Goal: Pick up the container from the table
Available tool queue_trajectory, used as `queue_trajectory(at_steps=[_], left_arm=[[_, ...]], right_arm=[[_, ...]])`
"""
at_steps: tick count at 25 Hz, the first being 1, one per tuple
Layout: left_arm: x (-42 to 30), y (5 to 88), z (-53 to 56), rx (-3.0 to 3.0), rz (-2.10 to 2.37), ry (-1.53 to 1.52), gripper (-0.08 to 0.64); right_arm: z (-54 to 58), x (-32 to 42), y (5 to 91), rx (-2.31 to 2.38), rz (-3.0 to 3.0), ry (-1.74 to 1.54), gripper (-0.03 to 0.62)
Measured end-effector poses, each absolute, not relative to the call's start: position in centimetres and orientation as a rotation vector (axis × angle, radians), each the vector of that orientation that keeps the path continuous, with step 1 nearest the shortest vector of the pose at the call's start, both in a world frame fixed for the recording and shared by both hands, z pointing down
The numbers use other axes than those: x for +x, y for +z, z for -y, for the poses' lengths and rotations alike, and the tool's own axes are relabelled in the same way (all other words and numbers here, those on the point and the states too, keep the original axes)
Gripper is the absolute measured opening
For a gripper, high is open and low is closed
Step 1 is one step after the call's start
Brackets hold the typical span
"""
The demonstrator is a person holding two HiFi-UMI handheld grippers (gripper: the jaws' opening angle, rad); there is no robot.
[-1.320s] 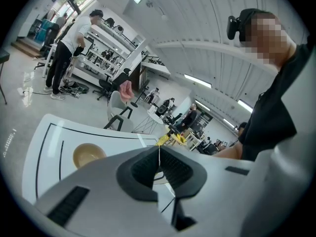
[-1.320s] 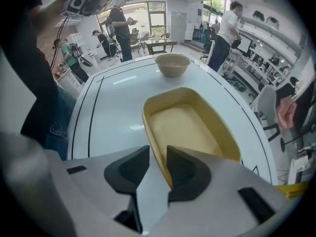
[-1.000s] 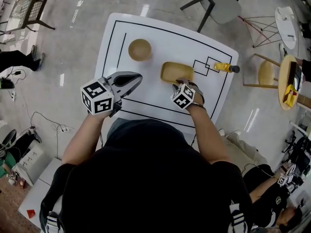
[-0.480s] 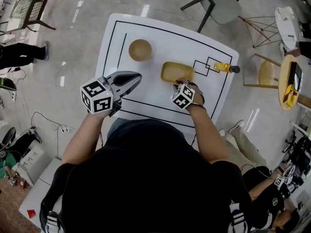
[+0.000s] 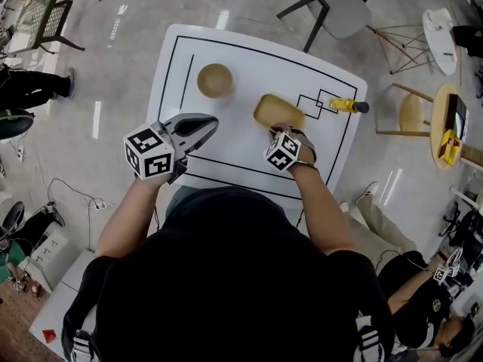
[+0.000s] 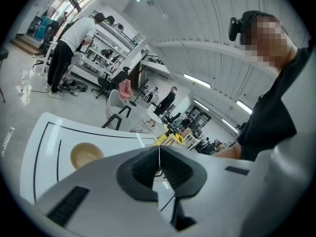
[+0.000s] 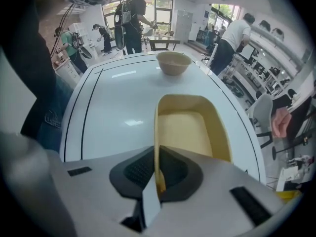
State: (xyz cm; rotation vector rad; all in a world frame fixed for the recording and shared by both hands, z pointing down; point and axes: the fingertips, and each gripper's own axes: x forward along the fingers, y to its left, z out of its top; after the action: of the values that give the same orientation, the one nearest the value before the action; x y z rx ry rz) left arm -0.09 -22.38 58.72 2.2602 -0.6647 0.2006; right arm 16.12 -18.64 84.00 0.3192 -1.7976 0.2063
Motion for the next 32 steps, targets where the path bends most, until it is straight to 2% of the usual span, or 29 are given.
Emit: queue_trajectory(at_steps=[32], left_arm=[[0.2, 56.5, 19.8, 2.311, 0.66, 0.18, 0.011]], right_arm=[[17.4, 17.0, 81.8, 0.356, 1.772, 0.164, 0.014]])
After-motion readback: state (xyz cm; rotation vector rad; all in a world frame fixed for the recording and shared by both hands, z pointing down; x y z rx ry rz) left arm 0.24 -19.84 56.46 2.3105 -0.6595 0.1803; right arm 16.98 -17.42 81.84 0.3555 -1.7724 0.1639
